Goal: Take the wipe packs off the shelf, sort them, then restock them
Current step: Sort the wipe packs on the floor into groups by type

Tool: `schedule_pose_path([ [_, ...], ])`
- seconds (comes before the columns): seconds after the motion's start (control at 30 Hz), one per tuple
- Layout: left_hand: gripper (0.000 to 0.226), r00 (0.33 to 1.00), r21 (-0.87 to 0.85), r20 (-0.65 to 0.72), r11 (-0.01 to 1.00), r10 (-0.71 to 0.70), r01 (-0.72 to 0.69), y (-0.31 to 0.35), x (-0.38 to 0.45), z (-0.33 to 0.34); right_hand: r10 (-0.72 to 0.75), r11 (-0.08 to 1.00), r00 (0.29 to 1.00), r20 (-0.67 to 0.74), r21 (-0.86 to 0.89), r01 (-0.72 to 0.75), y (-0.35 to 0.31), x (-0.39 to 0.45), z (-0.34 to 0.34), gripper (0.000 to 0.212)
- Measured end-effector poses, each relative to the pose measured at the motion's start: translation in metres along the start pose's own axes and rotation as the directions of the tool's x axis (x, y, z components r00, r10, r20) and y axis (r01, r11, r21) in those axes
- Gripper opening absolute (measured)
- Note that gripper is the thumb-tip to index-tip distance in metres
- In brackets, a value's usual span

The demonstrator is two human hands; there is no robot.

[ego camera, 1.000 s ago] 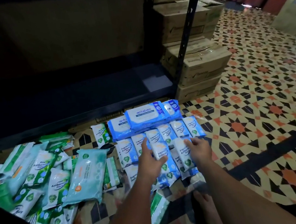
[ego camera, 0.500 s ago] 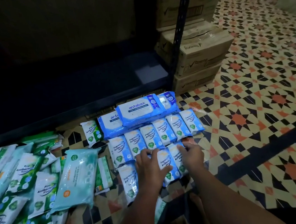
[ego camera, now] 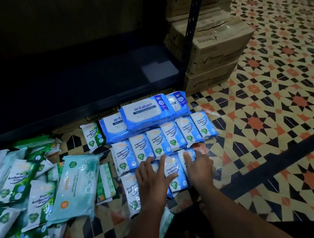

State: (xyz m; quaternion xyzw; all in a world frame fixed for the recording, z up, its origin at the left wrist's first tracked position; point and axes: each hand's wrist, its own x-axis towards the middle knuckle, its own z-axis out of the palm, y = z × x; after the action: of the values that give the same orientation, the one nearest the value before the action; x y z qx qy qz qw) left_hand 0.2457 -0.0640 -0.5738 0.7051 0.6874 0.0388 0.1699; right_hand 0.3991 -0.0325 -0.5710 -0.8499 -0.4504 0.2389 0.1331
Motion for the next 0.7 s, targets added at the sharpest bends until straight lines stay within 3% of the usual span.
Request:
schedule_pose_path([
  [0.13, 0.064, 0.991, -0.048, -0.131, 0.999, -0.018, 0.012, -0.02, -0.012, -0.01, -0.064, 0.99, 0.995, 0.082, -0.119, 0.073, -0.008, -0.02, -0.009, 0.116],
  [0.23, 0.082, 0.991, 0.009, -0.108, 0.996, 0.085, -0.085, -0.053, -0.039, -0.015, -0.088, 0.973, 0.99, 0.113, -0.204, 0.11, -0.01, -0.036, 0.0, 0.135],
  [0.33, 0.102, 0.985, 0.097, -0.042, 0.982, 0.167, -0.162, -0.067, -0.05, -0.009, -0.077, 0.967, 0.991, 0.105, -0.234, 0.1, -0.011, -0.046, 0.01, 0.133],
  [0.53, 0.093, 0.989, 0.089, 0.043, 0.985, 0.142, -0.146, -0.069, -0.04, 0.007, -0.156, 0.924, 0.985, 0.072, -0.342, 0.172, -0.012, -0.044, 0.017, 0.124],
  [0.7, 0.091, 0.989, 0.05, 0.033, 0.988, 0.142, -0.144, -0.069, -0.038, 0.011, -0.16, 0.91, 0.985, 0.063, -0.377, 0.172, -0.016, -0.039, 0.021, 0.115],
])
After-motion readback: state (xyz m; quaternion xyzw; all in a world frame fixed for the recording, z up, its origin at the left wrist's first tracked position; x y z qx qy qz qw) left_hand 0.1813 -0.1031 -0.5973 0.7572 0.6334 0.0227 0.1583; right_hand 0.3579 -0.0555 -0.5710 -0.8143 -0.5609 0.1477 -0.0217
